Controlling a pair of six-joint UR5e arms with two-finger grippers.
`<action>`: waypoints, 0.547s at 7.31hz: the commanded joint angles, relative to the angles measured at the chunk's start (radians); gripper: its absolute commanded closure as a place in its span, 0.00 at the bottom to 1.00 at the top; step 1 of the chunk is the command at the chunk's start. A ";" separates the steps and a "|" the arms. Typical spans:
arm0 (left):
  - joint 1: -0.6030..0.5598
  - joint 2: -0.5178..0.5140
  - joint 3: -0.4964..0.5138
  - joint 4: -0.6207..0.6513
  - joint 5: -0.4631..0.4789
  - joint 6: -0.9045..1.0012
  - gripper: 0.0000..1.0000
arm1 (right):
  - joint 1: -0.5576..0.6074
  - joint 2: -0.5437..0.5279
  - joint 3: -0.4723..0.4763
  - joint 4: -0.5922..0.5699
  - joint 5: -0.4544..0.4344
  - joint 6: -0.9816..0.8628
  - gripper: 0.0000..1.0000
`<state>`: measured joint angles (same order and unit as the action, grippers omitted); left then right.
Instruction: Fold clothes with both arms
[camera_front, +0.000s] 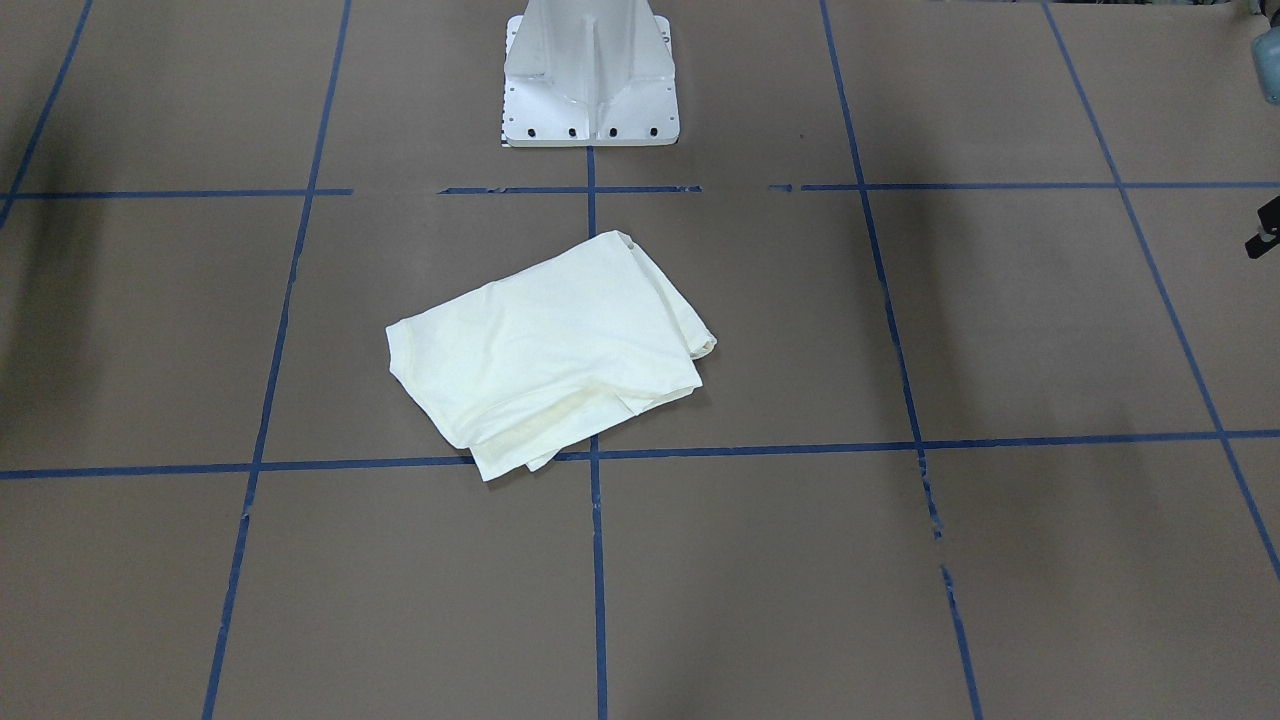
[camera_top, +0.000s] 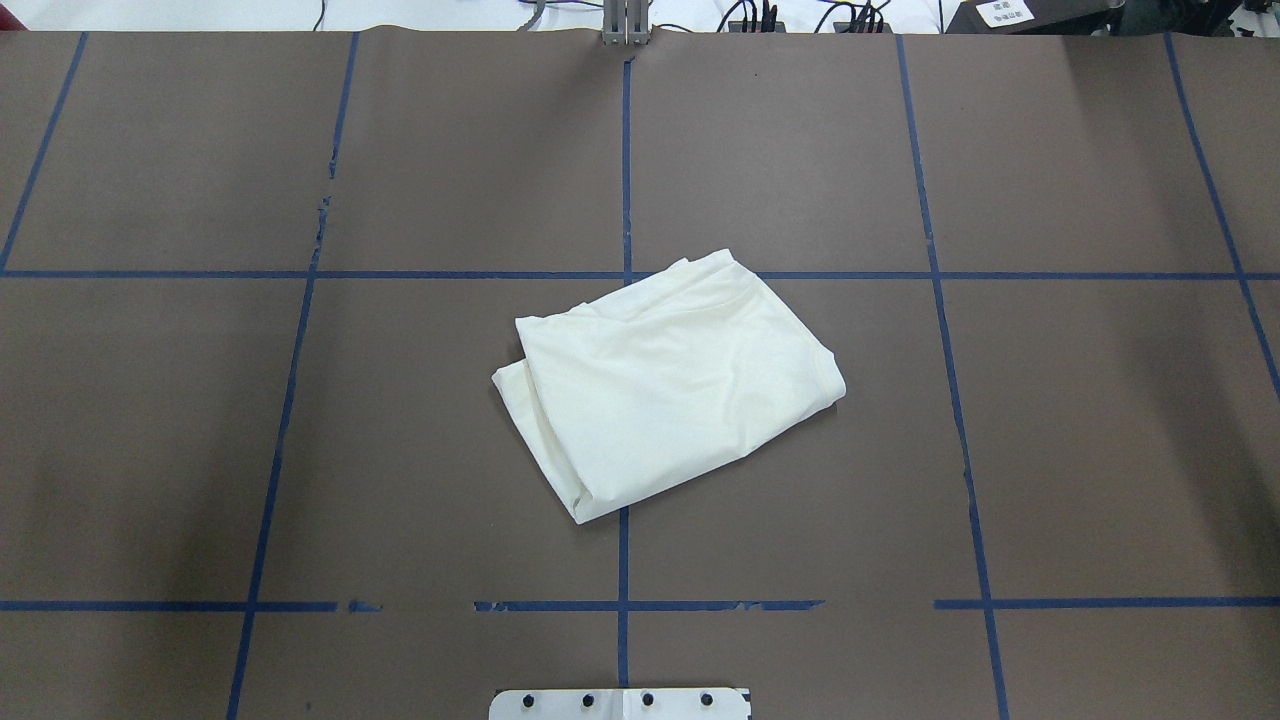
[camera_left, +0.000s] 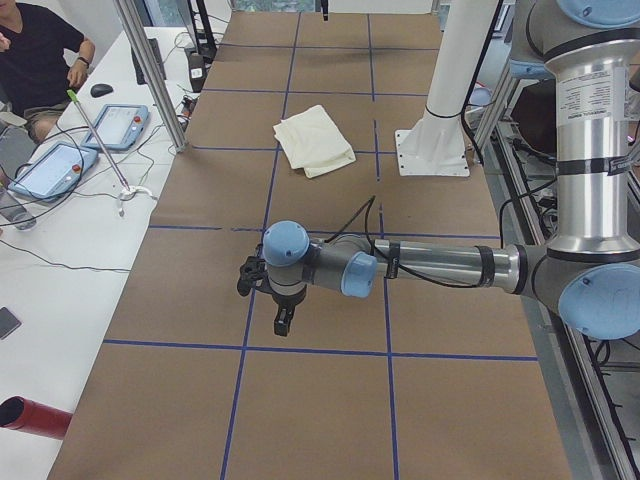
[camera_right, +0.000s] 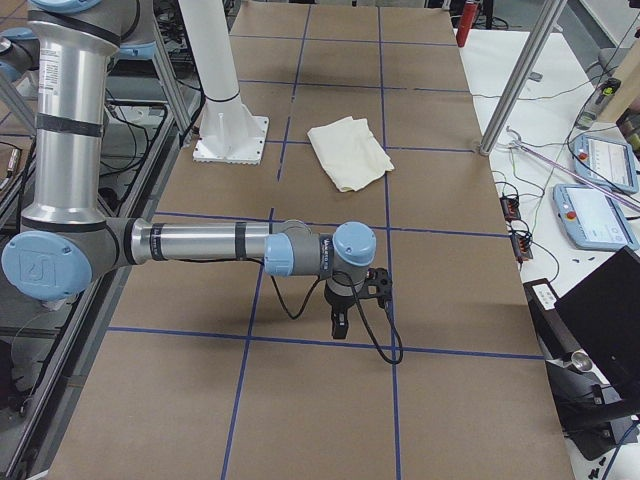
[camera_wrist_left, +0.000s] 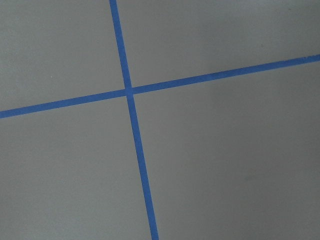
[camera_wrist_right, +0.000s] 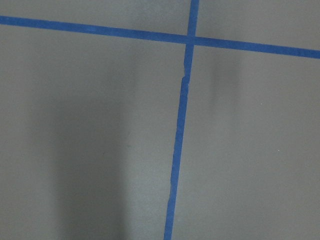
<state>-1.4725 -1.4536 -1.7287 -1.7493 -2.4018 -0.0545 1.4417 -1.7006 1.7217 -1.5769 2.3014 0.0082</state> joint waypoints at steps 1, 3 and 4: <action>-0.017 -0.004 -0.023 0.052 -0.017 0.001 0.00 | 0.034 0.010 -0.020 -0.006 0.009 -0.048 0.00; -0.019 0.007 -0.046 0.068 -0.007 0.002 0.00 | 0.060 0.013 -0.019 -0.011 0.013 -0.050 0.00; -0.019 0.009 -0.043 0.068 -0.004 0.002 0.00 | 0.077 0.021 -0.017 -0.014 0.013 -0.050 0.00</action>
<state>-1.4902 -1.4476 -1.7715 -1.6845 -2.4096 -0.0524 1.5005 -1.6865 1.7032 -1.5876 2.3135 -0.0404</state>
